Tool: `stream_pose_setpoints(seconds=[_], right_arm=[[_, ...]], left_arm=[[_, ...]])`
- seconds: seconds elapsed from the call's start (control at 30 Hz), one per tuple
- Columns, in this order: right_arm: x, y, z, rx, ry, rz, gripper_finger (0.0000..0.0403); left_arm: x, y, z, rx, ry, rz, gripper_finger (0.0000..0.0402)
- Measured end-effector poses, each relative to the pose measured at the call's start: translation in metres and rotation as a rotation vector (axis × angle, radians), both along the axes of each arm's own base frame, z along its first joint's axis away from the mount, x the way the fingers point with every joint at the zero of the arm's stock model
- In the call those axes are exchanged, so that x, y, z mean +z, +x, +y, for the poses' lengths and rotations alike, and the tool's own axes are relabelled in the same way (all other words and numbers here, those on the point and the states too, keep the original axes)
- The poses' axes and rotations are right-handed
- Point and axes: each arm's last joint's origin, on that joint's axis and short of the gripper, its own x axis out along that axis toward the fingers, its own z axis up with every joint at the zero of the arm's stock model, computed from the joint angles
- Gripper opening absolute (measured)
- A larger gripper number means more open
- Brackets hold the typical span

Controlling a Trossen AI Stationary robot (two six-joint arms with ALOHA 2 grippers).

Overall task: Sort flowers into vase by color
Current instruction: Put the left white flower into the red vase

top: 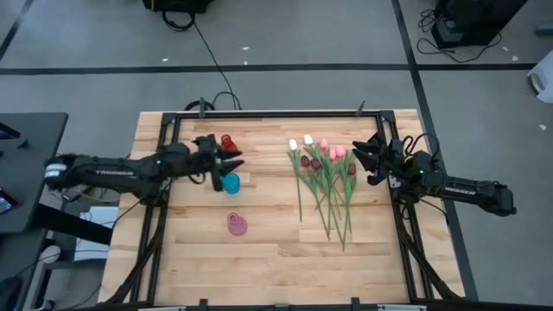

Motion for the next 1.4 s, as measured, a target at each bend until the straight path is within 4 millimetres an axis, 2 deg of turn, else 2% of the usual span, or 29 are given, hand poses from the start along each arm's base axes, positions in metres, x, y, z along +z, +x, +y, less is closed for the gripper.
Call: stream_pose_setpoints(seconds=[0.2,0.3,0.43,0.57,0.7,0.83,1.03,1.23,1.4], right_arm=[[0.0,0.001,0.002,0.069,-0.004,0.007,0.0155],[-0.002,0.001,0.002,0.088,-0.007,0.022,0.0155],[-0.005,0.002,0.003,0.108,-0.017,0.059,0.0155],[-0.006,0.003,0.003,0.094,-0.064,0.086,0.0155],[-0.006,0.003,0.002,0.042,-0.095,0.096,0.0155],[0.001,0.004,0.004,0.118,-0.13,0.112,0.0155],[0.012,0.011,0.004,0.13,-0.131,0.22,0.0155],[0.023,0.012,0.003,0.11,-0.164,0.307,0.0155],[0.02,0.012,0.003,0.098,-0.179,0.345,0.0155]], left_arm=[[0.026,0.045,-0.023,-0.033,0.073,0.02,0.0166],[0.029,0.066,-0.034,-0.07,0.069,0.048,0.0166],[0.02,0.087,-0.054,-0.111,0.079,0.093,0.0166],[0.0,0.098,-0.071,-0.028,0.102,0.148,0.0166],[-0.013,0.104,-0.072,0.069,0.076,0.173,0.0166],[-0.021,0.119,-0.066,0.089,0.022,0.199,0.0166],[-0.019,0.156,-0.07,0.09,0.048,0.298,0.0166],[-0.018,0.183,-0.074,0.09,0.059,0.301,0.0166],[-0.019,0.204,-0.072,0.104,0.033,0.293,0.0166]])
